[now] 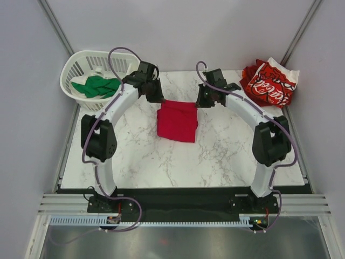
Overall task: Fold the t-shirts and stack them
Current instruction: Fold the tshirt
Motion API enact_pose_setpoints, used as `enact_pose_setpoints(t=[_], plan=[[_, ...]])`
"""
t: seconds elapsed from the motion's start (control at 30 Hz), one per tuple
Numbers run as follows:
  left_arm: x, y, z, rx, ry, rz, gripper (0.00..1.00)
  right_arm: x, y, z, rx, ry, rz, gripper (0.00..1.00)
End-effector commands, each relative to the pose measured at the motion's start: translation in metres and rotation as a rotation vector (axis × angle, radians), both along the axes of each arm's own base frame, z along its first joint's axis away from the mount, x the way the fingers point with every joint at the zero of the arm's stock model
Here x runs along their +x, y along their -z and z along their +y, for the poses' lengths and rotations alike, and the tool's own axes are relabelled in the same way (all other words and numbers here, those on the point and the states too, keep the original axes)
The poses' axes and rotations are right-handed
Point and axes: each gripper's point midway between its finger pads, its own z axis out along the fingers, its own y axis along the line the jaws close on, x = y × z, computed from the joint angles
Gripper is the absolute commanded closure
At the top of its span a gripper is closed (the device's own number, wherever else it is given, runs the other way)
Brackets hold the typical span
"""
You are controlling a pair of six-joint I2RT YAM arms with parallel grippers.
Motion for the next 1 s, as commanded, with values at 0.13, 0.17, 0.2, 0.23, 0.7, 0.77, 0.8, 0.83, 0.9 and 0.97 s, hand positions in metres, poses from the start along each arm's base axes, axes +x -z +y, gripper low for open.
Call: enact_pose_setpoints(t=[0.13,0.17,0.2,0.23,0.7,0.77,0.8,0.83,0.9,0.97], plan=[[0.087,0.026,-0.014,-0.141,0.104,0.049,0.53,0.099,0.009,-0.009,0.014,0.122,0.0,0.24],[0.095,0.021,-0.015,-0.149,0.091,0.049,0.48,0.106,0.022,-0.01,-0.004,0.132,0.027,0.23],[0.096,0.014,-0.017,-0.162,0.094,0.035,0.47,0.119,-0.006,-0.008,0.005,0.141,-0.033,0.21],[0.096,0.007,-0.018,-0.171,0.094,0.023,0.46,0.119,-0.009,-0.009,0.003,0.142,-0.033,0.21],[-0.029,-0.005,0.015,-0.008,0.09,-0.011,0.53,0.026,-0.024,0.03,0.265,-0.155,-0.052,0.41],[-0.046,-0.004,0.016,-0.076,0.106,-0.112,0.51,0.021,-0.03,0.056,0.396,-0.26,-0.04,0.52],[-0.047,-0.008,0.018,-0.114,0.107,-0.157,0.45,0.01,-0.036,0.071,0.486,-0.338,-0.009,0.61],[-0.043,-0.031,0.014,-0.186,0.12,-0.271,0.39,0.01,-0.045,0.083,0.536,-0.389,-0.039,0.65],[-0.063,-0.006,0.014,-0.313,0.138,-0.228,0.26,0.008,-0.042,0.098,0.596,-0.427,0.0,0.76],[-0.07,0.008,0.009,-0.419,0.142,-0.233,0.18,0.01,-0.03,0.106,0.612,-0.429,0.047,0.82]])
